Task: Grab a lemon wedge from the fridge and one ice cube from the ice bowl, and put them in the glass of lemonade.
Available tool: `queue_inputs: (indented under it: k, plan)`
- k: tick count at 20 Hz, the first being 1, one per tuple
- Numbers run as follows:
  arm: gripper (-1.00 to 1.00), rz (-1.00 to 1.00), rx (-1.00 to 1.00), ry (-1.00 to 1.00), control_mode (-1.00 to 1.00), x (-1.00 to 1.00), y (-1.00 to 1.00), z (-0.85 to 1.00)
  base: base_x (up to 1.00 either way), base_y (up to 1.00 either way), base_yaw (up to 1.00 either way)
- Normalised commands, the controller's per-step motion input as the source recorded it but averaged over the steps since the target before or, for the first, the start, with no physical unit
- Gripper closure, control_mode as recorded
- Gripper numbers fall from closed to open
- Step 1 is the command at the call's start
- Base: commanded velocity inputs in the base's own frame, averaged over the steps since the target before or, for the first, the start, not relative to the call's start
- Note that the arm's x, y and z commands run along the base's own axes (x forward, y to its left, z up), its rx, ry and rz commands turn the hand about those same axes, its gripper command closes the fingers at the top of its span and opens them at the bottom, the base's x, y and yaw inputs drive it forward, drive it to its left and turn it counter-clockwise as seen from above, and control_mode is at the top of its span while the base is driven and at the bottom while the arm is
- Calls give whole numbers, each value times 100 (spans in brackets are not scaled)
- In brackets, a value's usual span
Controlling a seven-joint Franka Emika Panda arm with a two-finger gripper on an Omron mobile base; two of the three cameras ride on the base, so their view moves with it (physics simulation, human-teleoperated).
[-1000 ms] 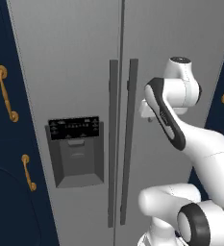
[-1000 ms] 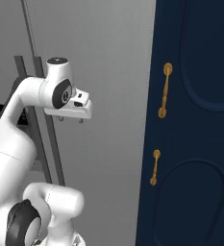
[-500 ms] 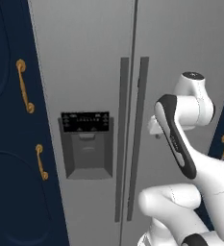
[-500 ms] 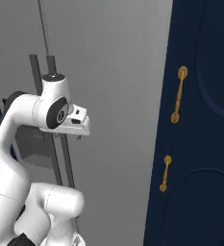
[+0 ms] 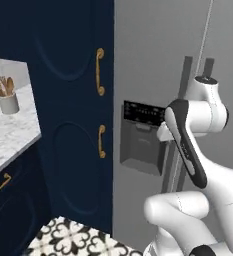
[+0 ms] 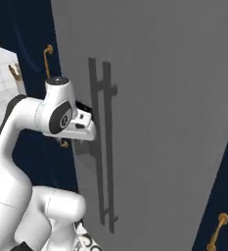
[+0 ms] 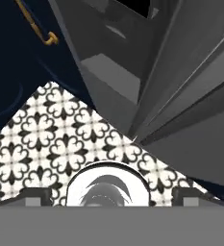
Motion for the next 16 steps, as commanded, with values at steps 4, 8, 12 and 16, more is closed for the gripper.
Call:
queue_inputs:
  k: [4,8,12,16]
  plan:
    - [-100,0,0,0,100,0,0,0,28,17,80]
    - [-100,0,0,0,100,0,0,0,52,17,72]
    - [-100,0,0,0,100,0,0,0,86,15,55]
    - [-100,0,0,0,100,0,0,0,100,2,50]
